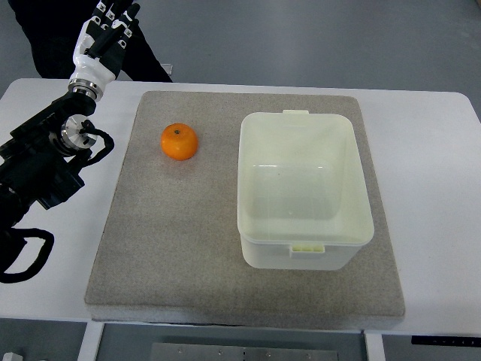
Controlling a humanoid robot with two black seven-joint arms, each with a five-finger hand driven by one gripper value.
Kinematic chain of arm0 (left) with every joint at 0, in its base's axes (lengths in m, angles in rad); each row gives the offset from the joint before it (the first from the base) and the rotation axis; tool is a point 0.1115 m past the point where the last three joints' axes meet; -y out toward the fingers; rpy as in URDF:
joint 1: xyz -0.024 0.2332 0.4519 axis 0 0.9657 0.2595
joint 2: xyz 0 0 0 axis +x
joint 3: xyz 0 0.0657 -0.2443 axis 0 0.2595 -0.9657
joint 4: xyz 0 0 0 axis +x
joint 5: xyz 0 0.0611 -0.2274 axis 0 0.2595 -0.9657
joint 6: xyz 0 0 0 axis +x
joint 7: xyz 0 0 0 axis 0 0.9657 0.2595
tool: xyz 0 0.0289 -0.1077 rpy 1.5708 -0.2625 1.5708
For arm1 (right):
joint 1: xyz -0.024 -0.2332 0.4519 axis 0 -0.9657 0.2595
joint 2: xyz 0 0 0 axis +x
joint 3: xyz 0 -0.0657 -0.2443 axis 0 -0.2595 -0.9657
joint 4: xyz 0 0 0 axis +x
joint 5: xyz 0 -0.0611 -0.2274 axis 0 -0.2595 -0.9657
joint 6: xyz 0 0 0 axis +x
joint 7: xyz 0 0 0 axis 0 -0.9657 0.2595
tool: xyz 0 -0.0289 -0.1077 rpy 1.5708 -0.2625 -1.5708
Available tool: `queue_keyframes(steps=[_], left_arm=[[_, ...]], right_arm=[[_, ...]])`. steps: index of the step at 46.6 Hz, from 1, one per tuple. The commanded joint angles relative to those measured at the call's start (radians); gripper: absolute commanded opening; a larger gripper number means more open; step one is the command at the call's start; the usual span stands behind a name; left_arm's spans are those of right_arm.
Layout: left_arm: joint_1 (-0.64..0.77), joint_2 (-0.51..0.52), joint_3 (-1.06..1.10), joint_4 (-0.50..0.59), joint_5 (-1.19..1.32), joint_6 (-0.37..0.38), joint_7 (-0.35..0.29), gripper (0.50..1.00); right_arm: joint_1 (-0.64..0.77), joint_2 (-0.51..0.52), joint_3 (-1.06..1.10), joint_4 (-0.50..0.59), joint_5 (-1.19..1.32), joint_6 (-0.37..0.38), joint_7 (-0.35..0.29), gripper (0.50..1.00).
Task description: Put orange in box with left hand
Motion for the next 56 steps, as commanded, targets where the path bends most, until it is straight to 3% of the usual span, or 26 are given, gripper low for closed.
queue_keyframes(steps=[1, 56], left_arm=[[0.001, 0.001, 0.003, -0.001, 0.001, 0.0, 0.0, 0.992], [0.004, 0.002, -0.041, -0.007, -0.022, 0.002, 0.003, 0.992]], right_arm=[[0.0, 0.0, 0.0, 0.0, 0.0, 0.0, 0.0, 0.932], [0.0, 0.0, 0.0, 0.0, 0.0, -0.001, 0.0, 0.932]])
